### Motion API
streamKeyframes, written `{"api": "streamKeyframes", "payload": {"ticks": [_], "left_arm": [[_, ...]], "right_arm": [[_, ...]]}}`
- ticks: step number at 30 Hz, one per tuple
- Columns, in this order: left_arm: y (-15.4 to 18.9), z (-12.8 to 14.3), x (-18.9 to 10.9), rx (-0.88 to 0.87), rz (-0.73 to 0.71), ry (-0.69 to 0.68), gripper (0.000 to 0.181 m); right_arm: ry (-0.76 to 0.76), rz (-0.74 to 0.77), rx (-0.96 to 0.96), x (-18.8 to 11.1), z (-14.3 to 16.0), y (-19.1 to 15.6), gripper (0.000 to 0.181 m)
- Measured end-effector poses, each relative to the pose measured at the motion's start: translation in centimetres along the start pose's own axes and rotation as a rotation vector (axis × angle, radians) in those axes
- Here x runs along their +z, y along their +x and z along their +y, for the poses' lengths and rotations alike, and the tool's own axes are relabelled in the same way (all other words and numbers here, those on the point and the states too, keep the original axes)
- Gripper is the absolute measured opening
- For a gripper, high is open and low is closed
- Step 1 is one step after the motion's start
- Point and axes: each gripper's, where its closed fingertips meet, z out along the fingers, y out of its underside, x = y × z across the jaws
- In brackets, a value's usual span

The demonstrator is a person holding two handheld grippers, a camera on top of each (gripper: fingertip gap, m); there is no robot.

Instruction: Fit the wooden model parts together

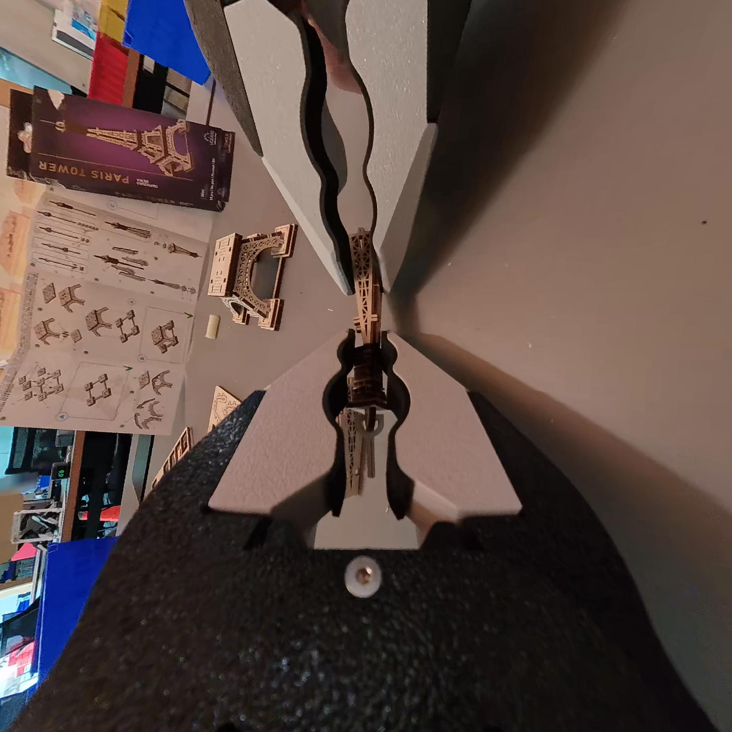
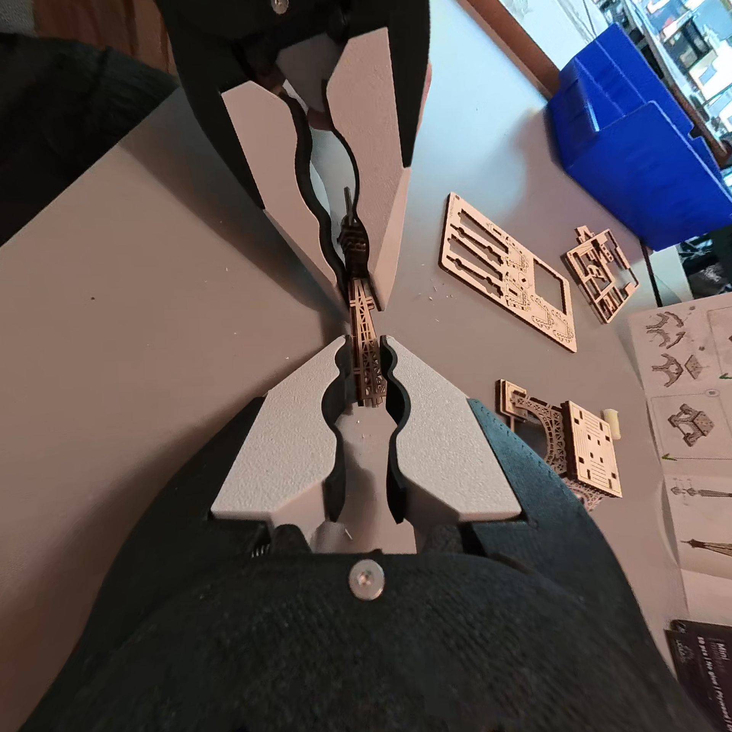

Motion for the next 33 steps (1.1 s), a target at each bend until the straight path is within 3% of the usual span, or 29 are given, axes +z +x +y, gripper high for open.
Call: {"api": "streamKeyframes", "payload": {"ticks": [5, 10, 15, 18, 24, 28, 33], "left_arm": [[-0.2, -0.6, -0.5, -0.013, -0.033, 0.053, 0.026], [0.5, -0.7, -2.1, -0.150, 0.024, 0.106, 0.045], [0.7, 2.9, -3.5, -0.360, 0.050, -0.047, 0.042], [1.1, 3.4, -3.8, -0.455, 0.101, -0.083, 0.041], [1.8, 2.7, -3.5, -0.407, 0.155, -0.062, 0.024], [1.7, 2.5, -3.4, -0.388, 0.138, -0.034, 0.030], [1.2, 2.3, -3.9, -0.428, 0.133, -0.017, 0.042]], "right_arm": [[-0.026, 0.008, -0.006, 0.0, 0.1, 0.1, 0.011], [-0.035, -0.011, -0.040, 0.1, 0.3, -0.5, 0.012], [-0.035, -0.016, -0.088, 0.1, 0.2, -0.7, 0.011], [-0.038, -0.019, -0.139, 0.0, 0.2, -1.0, 0.012], [-0.040, -0.034, -0.136, -0.2, 0.2, -1.3, 0.022], [0.046, -0.118, -0.040, -1.4, -0.8, -2.1, 0.055], [0.090, -0.117, 0.046, -2.9, -0.9, -1.2, 0.049]]}}
